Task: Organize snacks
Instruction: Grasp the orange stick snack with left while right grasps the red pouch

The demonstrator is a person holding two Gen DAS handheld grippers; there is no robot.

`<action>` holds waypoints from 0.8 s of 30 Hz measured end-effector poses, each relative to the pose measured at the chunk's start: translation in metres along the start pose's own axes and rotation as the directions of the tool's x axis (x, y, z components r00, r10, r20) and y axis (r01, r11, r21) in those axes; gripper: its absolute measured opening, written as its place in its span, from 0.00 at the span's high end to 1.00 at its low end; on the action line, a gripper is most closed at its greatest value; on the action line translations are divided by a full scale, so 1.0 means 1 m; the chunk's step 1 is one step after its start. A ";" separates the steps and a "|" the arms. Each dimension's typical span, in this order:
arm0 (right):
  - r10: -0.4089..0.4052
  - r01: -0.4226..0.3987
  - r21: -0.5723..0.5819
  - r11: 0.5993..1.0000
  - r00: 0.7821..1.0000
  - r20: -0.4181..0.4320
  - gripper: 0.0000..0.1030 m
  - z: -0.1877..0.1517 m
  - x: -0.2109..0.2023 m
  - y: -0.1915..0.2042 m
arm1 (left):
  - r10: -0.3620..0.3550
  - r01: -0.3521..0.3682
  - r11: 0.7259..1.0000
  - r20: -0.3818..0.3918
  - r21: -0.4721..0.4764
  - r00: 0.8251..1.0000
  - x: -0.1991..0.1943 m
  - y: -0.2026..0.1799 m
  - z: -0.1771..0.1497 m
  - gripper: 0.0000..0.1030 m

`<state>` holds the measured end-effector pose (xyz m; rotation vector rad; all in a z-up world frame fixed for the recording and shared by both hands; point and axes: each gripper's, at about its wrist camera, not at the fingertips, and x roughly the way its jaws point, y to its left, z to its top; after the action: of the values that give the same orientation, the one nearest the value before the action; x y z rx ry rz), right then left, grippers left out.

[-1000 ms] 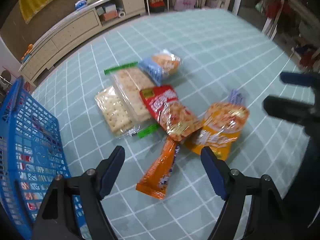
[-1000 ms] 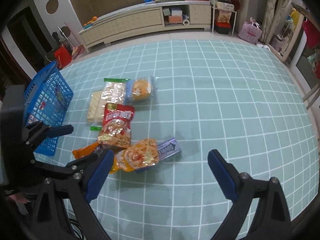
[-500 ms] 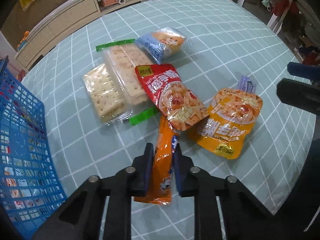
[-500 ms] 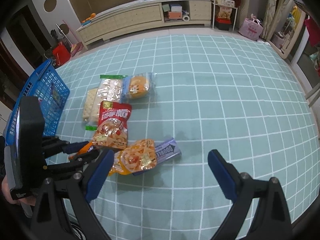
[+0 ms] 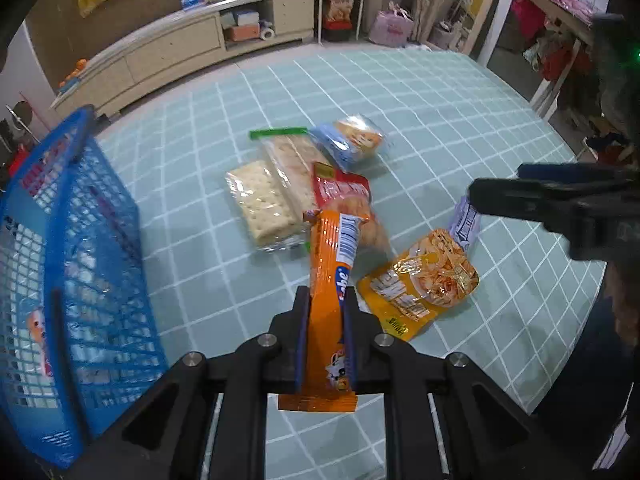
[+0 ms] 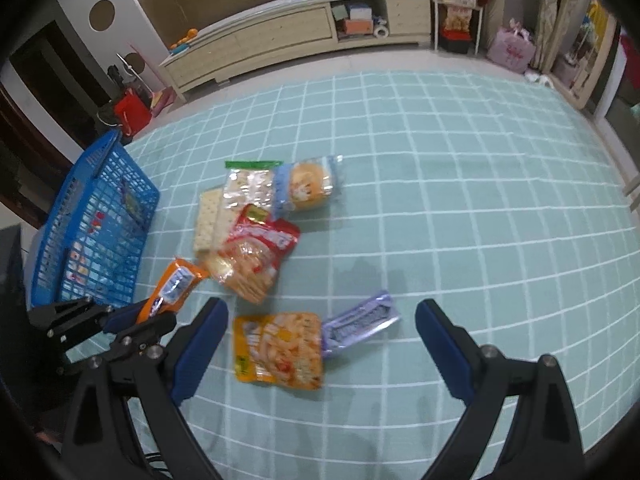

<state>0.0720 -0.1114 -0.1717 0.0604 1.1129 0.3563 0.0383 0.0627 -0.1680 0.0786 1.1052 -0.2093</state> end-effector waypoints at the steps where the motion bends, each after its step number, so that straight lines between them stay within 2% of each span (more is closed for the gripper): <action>1: 0.014 -0.014 0.010 1.000 1.000 -0.015 0.06 0.002 0.004 0.001 | 0.001 -0.001 1.000 0.008 -0.006 1.000 -0.004 0.003 -0.001 0.87; 10: 0.061 -0.057 0.039 0.998 0.993 -0.103 0.06 0.020 0.039 0.020 | 0.045 -0.039 0.995 0.062 -0.096 0.997 -0.010 0.028 0.008 0.87; 20: 0.069 -0.058 0.055 0.997 0.970 -0.233 0.06 0.035 0.091 0.027 | 0.059 -0.052 0.990 0.054 -0.128 0.997 0.001 0.044 0.016 0.87; 24: 0.092 -0.082 0.048 0.996 0.959 -0.270 0.14 0.034 0.105 0.028 | 0.062 -0.055 0.991 0.056 -0.121 0.996 0.005 0.042 0.018 0.87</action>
<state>0.1366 -0.0477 -0.2409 0.0944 1.3922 0.4322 0.0651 0.1006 -0.1657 -0.0022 1.0519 -0.0926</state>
